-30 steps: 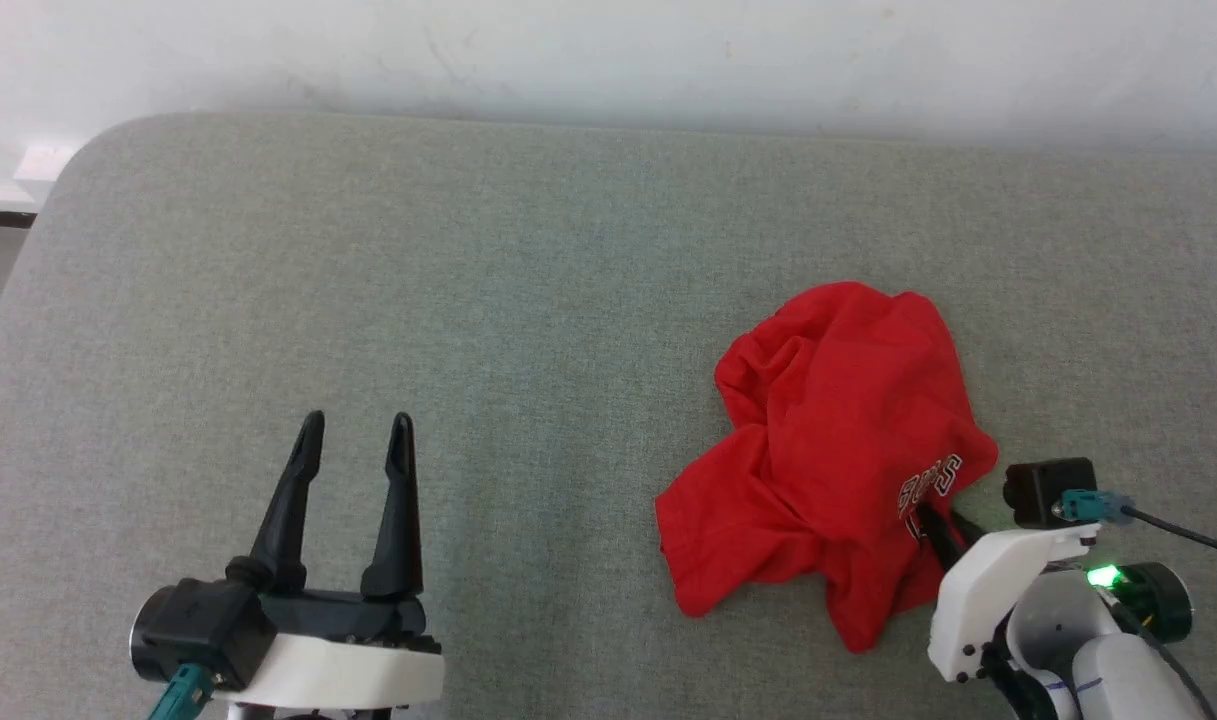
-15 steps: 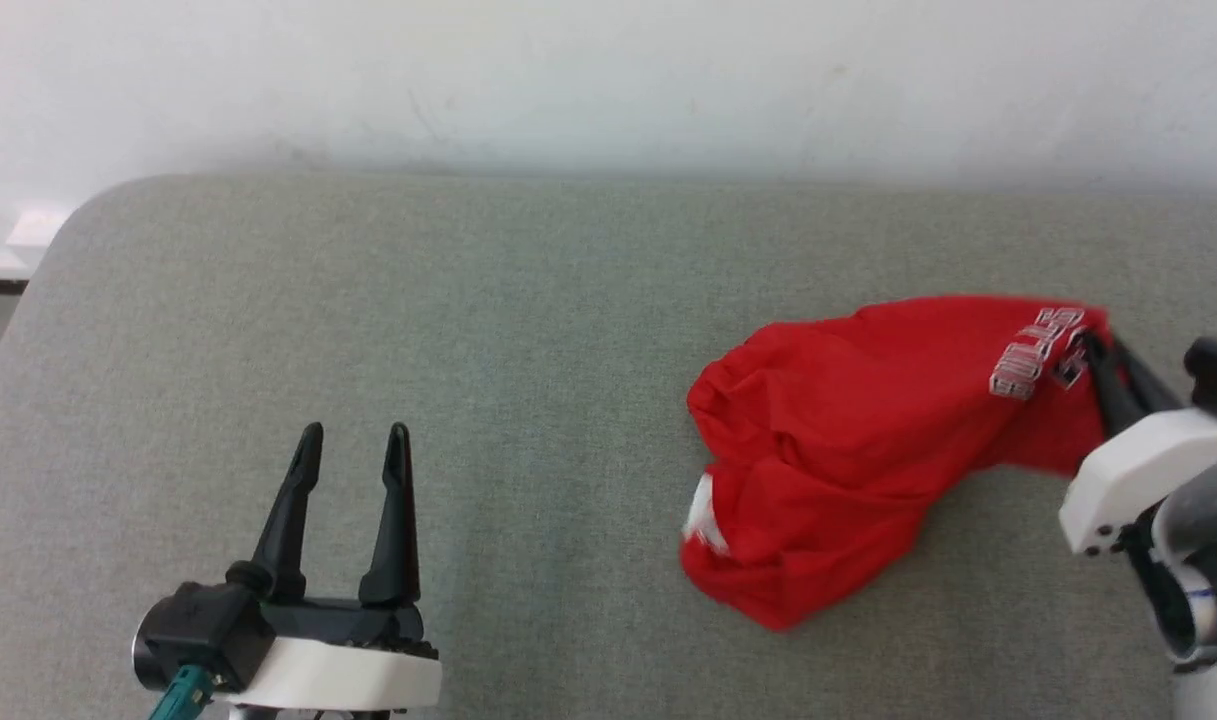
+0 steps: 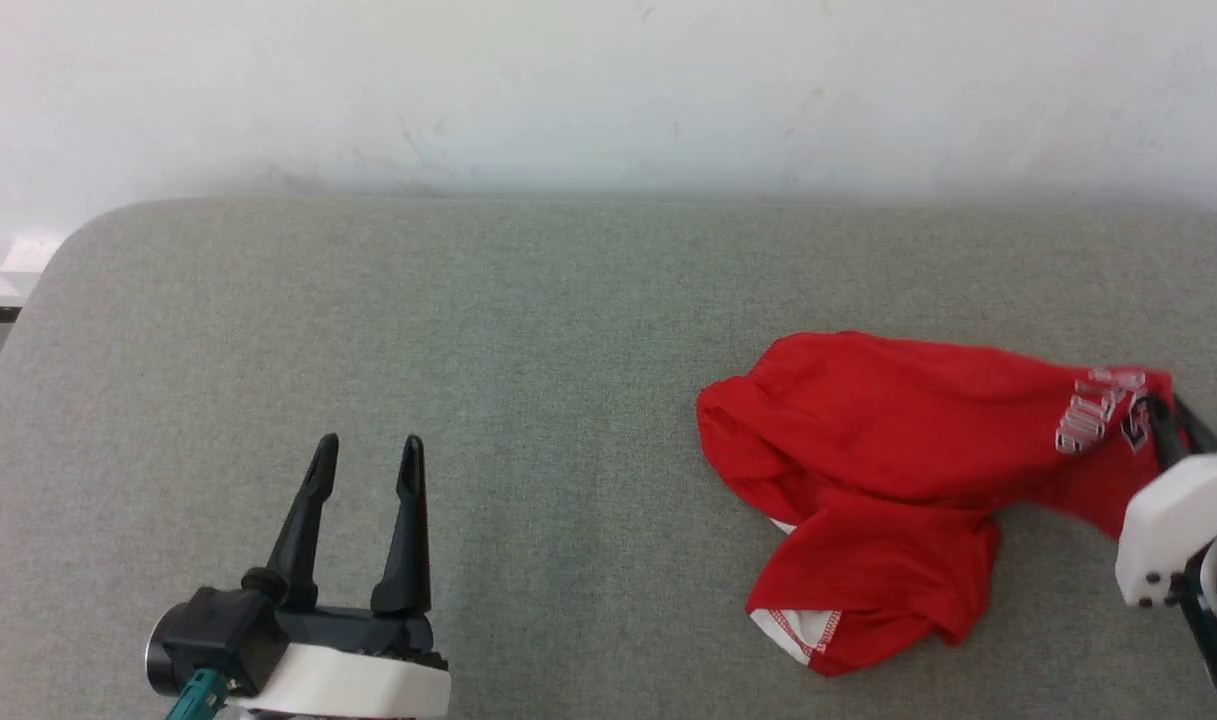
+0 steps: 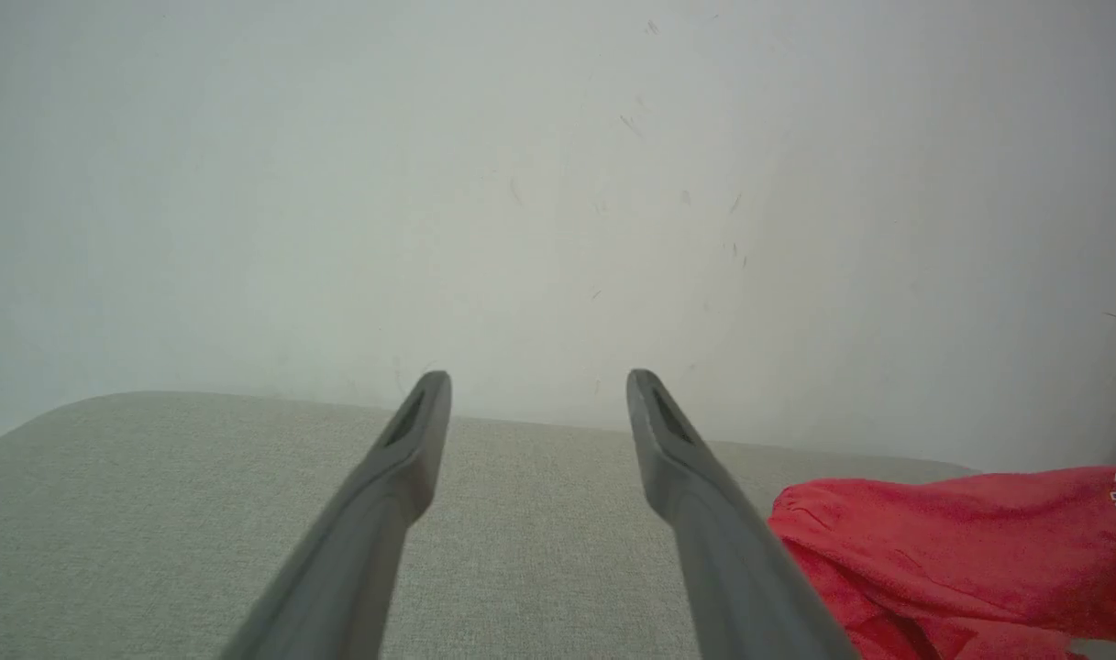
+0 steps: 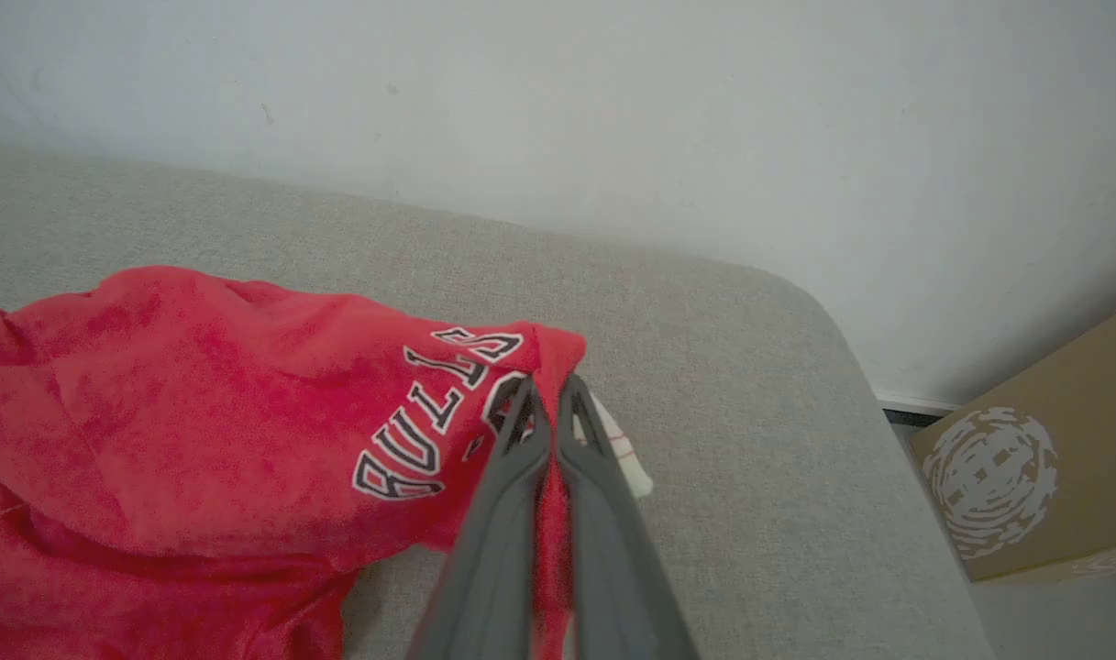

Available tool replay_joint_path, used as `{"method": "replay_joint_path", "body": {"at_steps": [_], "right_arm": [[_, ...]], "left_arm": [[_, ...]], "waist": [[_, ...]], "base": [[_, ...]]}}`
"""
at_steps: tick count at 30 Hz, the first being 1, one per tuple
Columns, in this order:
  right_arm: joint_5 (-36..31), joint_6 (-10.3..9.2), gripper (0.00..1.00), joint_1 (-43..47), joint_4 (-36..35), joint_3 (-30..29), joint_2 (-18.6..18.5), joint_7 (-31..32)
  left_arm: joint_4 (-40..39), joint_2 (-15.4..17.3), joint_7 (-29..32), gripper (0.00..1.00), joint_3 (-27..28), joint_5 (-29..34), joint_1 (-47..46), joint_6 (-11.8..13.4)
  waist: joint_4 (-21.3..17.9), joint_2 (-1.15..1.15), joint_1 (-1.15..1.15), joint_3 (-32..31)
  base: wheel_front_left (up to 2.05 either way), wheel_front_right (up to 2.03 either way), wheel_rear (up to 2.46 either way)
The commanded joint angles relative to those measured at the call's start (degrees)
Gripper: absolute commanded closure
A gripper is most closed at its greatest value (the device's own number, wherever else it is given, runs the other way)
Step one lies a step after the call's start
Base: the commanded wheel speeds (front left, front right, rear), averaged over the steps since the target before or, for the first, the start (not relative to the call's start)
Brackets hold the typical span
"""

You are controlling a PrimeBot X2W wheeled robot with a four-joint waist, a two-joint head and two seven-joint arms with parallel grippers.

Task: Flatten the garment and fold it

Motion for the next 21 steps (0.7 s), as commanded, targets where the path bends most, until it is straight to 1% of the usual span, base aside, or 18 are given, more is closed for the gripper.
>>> {"method": "replay_joint_path", "body": {"at_steps": [1, 4, 5, 6, 7, 10, 13, 15, 16, 21], "right_arm": [[-0.27, 0.29, 1.0, 1.38, 2.08, -1.04, 0.4, -0.99], [-0.58, 0.29, 1.0, 1.95, 5.13, -2.18, 0.79, -2.44], [-0.8, 0.29, 0.98, 1.92, 6.02, -2.36, 0.89, -2.93], [-0.91, 0.29, 0.59, 1.75, 6.72, -2.54, 1.08, -3.46], [-1.0, 0.29, 0.0, 1.45, 7.21, -2.88, 1.33, -4.09], [-1.04, 0.29, 0.0, -0.09, 7.42, -2.81, 1.77, -5.61], [-0.21, 0.29, 0.0, -2.1, 5.62, -1.04, 1.62, -6.54], [0.66, 0.29, 0.0, -3.55, 3.82, 1.16, 1.48, -6.54], [0.66, 0.29, 0.0, -3.55, 3.82, 1.16, 1.48, -6.54], [5.12, 0.29, 0.0, -6.62, 0.63, 9.91, 1.32, -3.16]], "left_arm": [[0.25, -0.24, -0.27, 0.0, 0.01, 0.2, 0.61, -0.42], [0.37, -0.24, -0.27, 0.0, 0.06, 0.26, 0.27, -0.56], [0.39, -0.24, -0.27, 0.0, 0.08, 0.24, 0.12, -0.61], [0.43, -0.25, -0.27, 0.0, 0.09, 0.22, -0.01, -0.66], [0.47, -0.25, -0.27, 0.0, 0.09, 0.17, -0.13, -0.7], [0.58, -0.25, -0.27, 0.0, 0.13, 0.1, -0.45, -0.76], [0.66, -0.25, -0.27, 0.0, 0.24, 0.01, -0.64, -0.73], [0.58, -0.25, -0.27, 0.0, 0.32, -0.14, -0.77, -0.61], [0.58, -0.25, -0.27, 0.0, 0.32, -0.14, -0.77, -0.61], [0.31, -0.25, -0.27, 0.0, 0.17, -0.82, -1.24, -0.25]], "waist": [[0.14, 0.0, 0.0, 0.48], [0.23, 0.0, 0.0, 1.14], [0.26, 0.0, 0.0, 1.34], [0.26, 0.0, 0.0, 1.51], [0.28, 0.0, 0.0, 1.65], [0.35, 0.0, 0.0, 1.84], [0.51, 0.0, 0.0, 1.85], [0.68, 0.0, 0.0, 2.0], [0.68, 0.0, 0.0, 2.0], [1.43, 0.0, 0.0, 3.11]], "base": [[0.0, 0.0, 0.0], [0.0, 0.0, 0.0], [0.0, 0.0, 0.0], [0.0, 0.0, 0.0], [0.0, 0.0, 0.0], [0.0, 0.0, 0.0], [0.0, 0.0, 0.0], [0.0, 0.0, 0.0], [0.0, 0.0, 0.0], [0.0, 0.0, 0.0]]}}
